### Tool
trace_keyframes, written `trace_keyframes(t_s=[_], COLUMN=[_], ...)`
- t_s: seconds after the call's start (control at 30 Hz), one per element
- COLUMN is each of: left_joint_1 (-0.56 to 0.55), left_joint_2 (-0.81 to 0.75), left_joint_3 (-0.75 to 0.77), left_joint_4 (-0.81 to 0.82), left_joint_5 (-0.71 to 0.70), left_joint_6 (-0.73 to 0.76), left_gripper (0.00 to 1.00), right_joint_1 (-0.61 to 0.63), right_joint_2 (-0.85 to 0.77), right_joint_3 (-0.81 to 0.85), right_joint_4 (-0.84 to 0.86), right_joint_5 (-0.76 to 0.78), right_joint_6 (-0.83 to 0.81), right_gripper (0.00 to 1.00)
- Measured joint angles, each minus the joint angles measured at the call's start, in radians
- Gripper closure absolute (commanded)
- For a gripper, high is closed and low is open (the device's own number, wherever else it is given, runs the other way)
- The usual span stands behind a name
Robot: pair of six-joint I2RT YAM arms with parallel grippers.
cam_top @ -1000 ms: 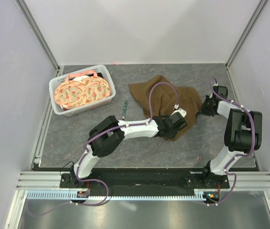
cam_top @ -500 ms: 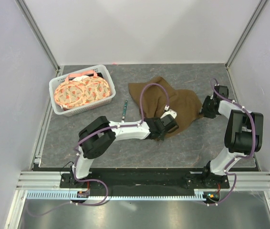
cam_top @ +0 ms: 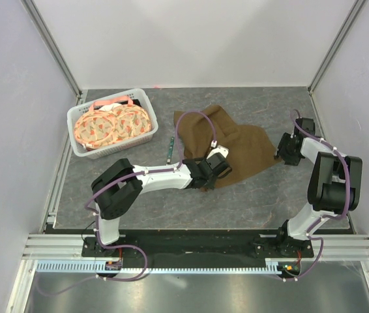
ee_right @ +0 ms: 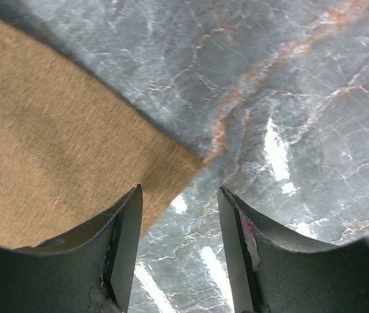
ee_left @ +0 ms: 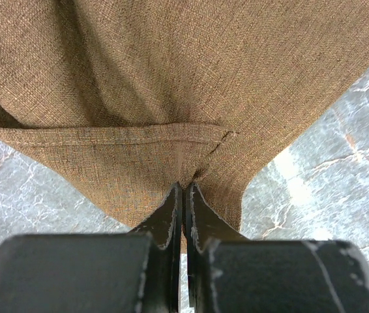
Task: Fold the napkin, place the utensils inside, and roll it up
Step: Flatten the napkin out
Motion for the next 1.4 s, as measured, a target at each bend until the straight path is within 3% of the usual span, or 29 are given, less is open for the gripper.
trace_keyframes(t_s=[0.37, 0.43, 0.57, 0.67, 0.77, 0.8, 1.2, 1.4], left_joint_1=[0.002, 0.002, 0.002, 0.002, 0.002, 0.002, 0.024, 0.048], left_joint_2=[-0.025, -0.034, -0.043, -0.053, -0.077, -0.084, -0.259, -0.409], left_joint_3=[-0.04, -0.049, -0.053, -0.063, -0.07, -0.07, -0.149, -0.228], left_joint_4=[0.022, 0.026, 0.04, 0.052, 0.057, 0.058, 0.087, 0.129], left_joint_5=[0.014, 0.025, 0.033, 0.034, 0.033, 0.033, 0.014, -0.015], left_joint_6=[-0.012, -0.014, -0.019, -0.023, -0.026, -0.026, -0.051, -0.08], left_gripper=[0.79, 0.81, 0.92, 0.93, 0.94, 0.94, 0.95, 0.95], right_joint_1=[-0.008, -0.01, -0.012, -0.012, -0.012, -0.012, -0.007, 0.006], right_joint_2=[0.012, 0.014, 0.018, 0.022, 0.026, 0.028, 0.029, -0.102], right_joint_3=[0.003, 0.005, 0.006, 0.007, 0.007, 0.007, 0.012, 0.012], right_joint_4=[-0.004, -0.005, -0.001, 0.009, 0.021, 0.024, 0.04, 0.011], right_joint_5=[0.007, 0.004, -0.002, -0.014, -0.04, -0.05, -0.117, -0.117], right_joint_6=[-0.025, -0.033, -0.053, -0.066, -0.075, -0.079, -0.077, -0.049], right_gripper=[0.53, 0.57, 0.67, 0.73, 0.87, 0.99, 1.0, 1.0])
